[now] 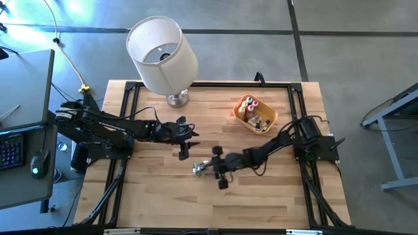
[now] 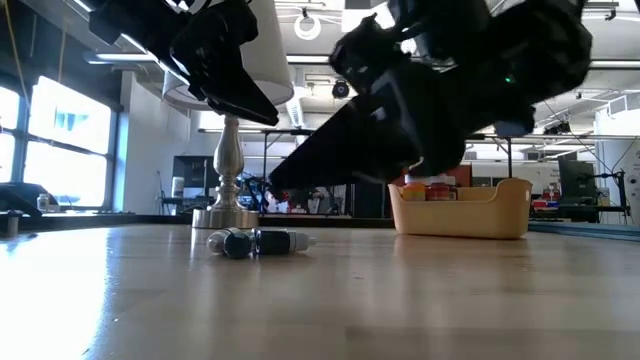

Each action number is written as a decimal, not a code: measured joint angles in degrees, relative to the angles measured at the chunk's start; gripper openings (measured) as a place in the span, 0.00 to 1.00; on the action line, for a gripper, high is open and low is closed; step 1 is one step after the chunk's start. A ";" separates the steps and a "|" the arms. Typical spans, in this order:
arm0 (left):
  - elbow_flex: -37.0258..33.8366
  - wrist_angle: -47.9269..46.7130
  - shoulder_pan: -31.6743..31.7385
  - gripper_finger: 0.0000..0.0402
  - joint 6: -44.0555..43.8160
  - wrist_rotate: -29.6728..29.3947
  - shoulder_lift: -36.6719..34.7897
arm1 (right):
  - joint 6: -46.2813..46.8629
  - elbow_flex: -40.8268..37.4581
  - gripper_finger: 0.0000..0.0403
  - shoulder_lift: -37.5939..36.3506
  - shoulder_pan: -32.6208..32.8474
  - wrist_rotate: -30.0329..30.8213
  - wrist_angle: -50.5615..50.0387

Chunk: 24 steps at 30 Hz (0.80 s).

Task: Pick & Place food coloring
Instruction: Put the small black food coloring bottle into the yellow bin

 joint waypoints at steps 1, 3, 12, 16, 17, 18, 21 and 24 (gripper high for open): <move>0.00 -0.03 0.00 0.41 0.00 0.47 0.00 | -2.11 1.47 0.34 0.63 0.02 0.02 -1.93; 0.00 -0.04 0.00 0.41 -0.01 1.32 0.00 | -4.87 4.31 0.34 1.48 -0.19 0.27 -7.05; 0.00 -0.38 0.00 0.41 -0.01 2.51 0.00 | -4.05 9.34 0.34 1.54 -2.35 0.40 -24.53; 0.00 -0.38 0.00 0.41 -0.01 2.50 0.00 | -4.42 9.23 0.34 1.54 -2.96 -0.43 -25.17; 0.00 -0.39 0.00 0.41 -0.01 2.50 0.00 | -4.39 9.09 0.34 1.54 -2.99 -0.74 -25.16; 0.00 -0.37 0.00 0.41 0.00 2.49 0.00 | -4.39 8.92 0.34 1.54 -3.02 -0.91 -25.17; 0.00 -0.38 0.00 0.41 0.00 2.49 0.00 | -4.43 8.39 0.34 1.54 -3.02 -1.04 -25.20; 0.00 -0.36 0.00 0.41 -0.01 2.47 0.00 | -4.39 7.82 0.34 1.54 -3.00 -1.10 -24.48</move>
